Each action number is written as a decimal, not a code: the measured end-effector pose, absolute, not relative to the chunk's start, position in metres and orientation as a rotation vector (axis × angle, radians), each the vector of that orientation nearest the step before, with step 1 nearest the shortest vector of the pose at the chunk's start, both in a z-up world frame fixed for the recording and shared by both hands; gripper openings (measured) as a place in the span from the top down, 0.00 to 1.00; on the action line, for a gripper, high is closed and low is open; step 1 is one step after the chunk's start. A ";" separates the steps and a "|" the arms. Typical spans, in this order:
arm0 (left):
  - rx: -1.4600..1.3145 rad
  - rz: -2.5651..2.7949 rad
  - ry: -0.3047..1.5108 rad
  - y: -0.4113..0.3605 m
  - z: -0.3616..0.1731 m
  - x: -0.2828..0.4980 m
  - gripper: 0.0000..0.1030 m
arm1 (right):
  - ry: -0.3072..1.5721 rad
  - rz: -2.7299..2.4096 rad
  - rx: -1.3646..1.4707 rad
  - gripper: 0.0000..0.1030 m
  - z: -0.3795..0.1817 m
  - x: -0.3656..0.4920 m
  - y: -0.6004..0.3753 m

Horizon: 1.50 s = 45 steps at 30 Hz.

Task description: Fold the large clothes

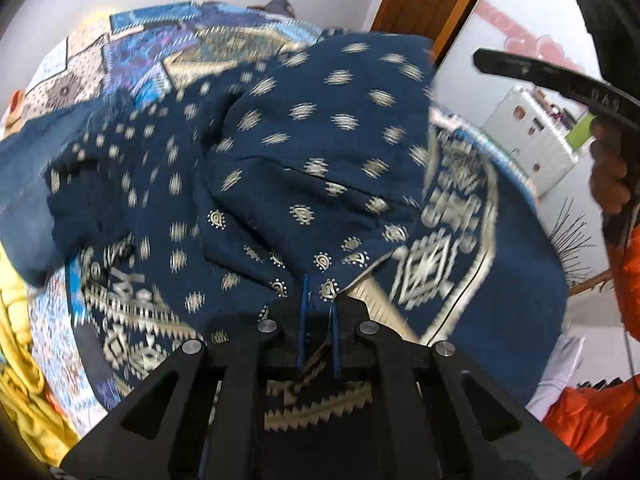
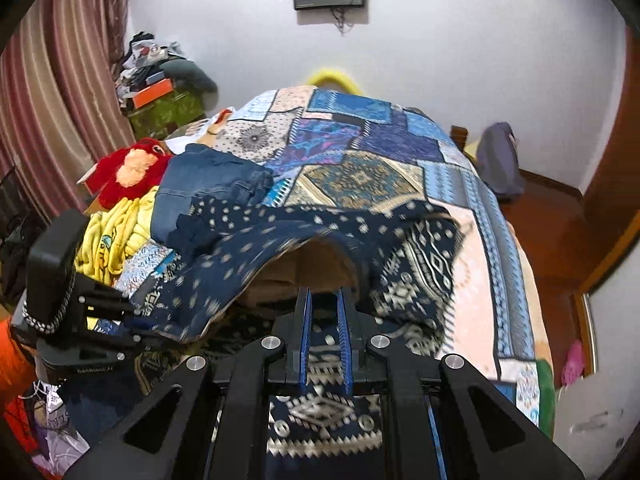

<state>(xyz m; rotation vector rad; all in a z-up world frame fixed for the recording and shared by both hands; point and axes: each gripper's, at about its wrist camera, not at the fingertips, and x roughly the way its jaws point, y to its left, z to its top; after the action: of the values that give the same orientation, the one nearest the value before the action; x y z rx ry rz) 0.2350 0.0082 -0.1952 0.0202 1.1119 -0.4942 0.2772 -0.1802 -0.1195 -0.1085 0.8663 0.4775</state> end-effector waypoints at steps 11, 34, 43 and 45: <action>0.061 -0.419 1.105 0.029 -0.205 0.198 0.91 | 0.927 0.452 -0.023 0.90 -0.133 0.276 -0.199; 0.004 -0.231 1.087 0.092 -0.179 0.179 0.44 | 1.052 0.449 -0.303 0.90 -0.218 0.285 -0.137; -0.142 -0.077 1.067 0.147 -0.177 0.211 0.44 | 1.054 0.332 -0.310 0.45 -0.215 0.284 -0.171; -0.176 -0.055 1.069 0.156 -0.181 0.223 0.44 | 0.999 0.224 -0.349 0.10 -0.217 0.283 -0.186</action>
<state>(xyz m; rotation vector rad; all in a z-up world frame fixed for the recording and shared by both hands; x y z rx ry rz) 0.2232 0.1559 -0.1809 -0.1758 1.0694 -0.0546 0.2830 -0.1863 -0.2168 -0.3495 0.9994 0.2235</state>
